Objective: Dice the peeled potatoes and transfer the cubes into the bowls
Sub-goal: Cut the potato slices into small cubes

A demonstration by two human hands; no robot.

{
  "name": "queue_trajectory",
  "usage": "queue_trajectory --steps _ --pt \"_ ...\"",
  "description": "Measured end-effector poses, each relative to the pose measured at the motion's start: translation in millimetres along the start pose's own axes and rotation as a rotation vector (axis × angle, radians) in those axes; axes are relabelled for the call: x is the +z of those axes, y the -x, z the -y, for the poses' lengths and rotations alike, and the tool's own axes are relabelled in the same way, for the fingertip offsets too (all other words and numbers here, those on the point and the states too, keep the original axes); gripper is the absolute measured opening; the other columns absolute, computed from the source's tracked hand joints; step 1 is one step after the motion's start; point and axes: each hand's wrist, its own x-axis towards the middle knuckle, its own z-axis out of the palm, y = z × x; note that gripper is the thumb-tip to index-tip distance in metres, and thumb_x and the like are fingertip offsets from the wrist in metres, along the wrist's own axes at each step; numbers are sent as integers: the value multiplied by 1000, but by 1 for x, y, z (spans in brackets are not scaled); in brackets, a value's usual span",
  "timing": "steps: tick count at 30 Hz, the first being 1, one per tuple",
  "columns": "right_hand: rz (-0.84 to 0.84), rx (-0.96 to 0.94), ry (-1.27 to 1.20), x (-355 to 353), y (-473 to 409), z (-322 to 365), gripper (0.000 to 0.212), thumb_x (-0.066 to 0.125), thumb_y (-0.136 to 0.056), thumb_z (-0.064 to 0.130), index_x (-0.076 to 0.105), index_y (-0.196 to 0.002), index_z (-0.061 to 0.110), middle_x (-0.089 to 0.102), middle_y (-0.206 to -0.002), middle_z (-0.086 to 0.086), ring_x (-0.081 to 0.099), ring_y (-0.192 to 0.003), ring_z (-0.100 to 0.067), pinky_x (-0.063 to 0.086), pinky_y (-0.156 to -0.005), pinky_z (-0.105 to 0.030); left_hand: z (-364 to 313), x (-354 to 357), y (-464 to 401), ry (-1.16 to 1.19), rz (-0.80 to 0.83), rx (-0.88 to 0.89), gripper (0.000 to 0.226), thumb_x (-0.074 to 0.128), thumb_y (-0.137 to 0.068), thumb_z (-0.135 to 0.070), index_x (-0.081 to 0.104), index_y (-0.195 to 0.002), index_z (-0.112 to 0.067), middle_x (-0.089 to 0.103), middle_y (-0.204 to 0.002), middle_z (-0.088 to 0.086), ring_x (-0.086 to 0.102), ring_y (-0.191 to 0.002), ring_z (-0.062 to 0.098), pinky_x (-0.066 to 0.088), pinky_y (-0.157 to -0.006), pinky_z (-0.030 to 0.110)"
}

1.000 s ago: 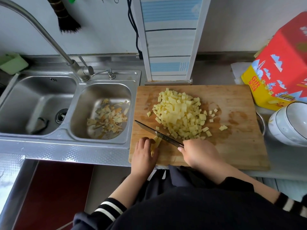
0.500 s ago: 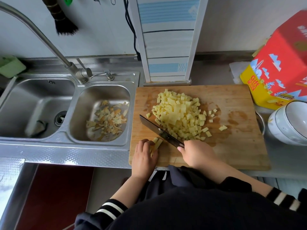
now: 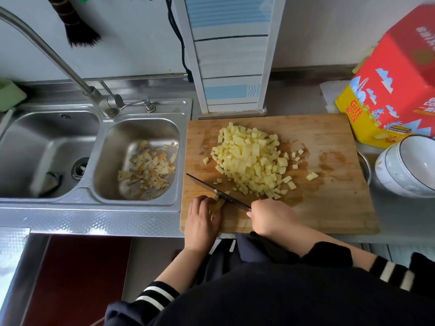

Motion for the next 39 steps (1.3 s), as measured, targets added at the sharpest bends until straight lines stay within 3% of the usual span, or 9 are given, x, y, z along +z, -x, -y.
queue_trajectory --steps 7,11,18,22,26,31,35,39 --pt "-81 -21 -74 3 6 -7 32 36 -104 36 58 -97 13 62 -86 -3 62 -83 -25 50 -72 -36 -2 0 1 -20 1 -7 34 54 -87 -35 59 -105 -6 57 -106 10 53 -96 22 39 -84 25" --pt "-140 -75 -48 0 17 -10 35 33 -104 39 57 -100 14 56 -77 2 61 -78 -23 48 -68 -35 -2 -4 4 -38 -3 -22 33 74 -83 -32 62 -104 -9 56 -107 8 48 -97 18 36 -84 25" --pt "-105 -116 30 2 18 0 31 34 -105 30 57 -100 10 53 -77 -2 53 -72 -25 34 -56 -32 1 -1 5 -26 -19 17 31 54 -89 -36 65 -93 -7 58 -100 9 49 -91 21 39 -79 27" --pt "-32 -62 -3 6 10 1 28 38 -105 25 60 -99 8 58 -82 -6 63 -89 -30 38 -65 -32 3 -1 4 -18 -20 38 27 56 -88 -30 65 -93 -6 59 -99 10 50 -91 22 39 -78 27" --pt "-19 -11 -67 2 4 4 24 42 -103 27 52 -87 13 47 -70 1 55 -76 -26 40 -67 -31 4 0 5 -9 -20 53 26 55 -87 -29 64 -94 -6 58 -99 9 52 -89 22 39 -77 25" --pt "-87 -13 -148 5 8 2 29 39 -103 35 57 -100 12 60 -87 -2 61 -85 -25 48 -73 -35 1 -3 4 -12 -28 45 27 56 -87 -31 64 -92 -6 58 -97 8 54 -86 23 40 -74 25" --pt "-140 -23 -141 5 15 -3 28 36 -103 40 49 -91 19 52 -75 3 57 -76 -23 44 -66 -33 0 -7 6 4 -31 19 35 56 -88 -40 63 -95 -7 56 -99 8 50 -89 18 40 -77 24" --pt "-132 -72 -141 4 19 2 28 37 -103 40 53 -96 18 54 -80 2 55 -77 -23 43 -66 -33 0 -7 5 8 -43 7 28 55 -89 -32 62 -94 -6 57 -98 9 54 -88 22 40 -78 24"
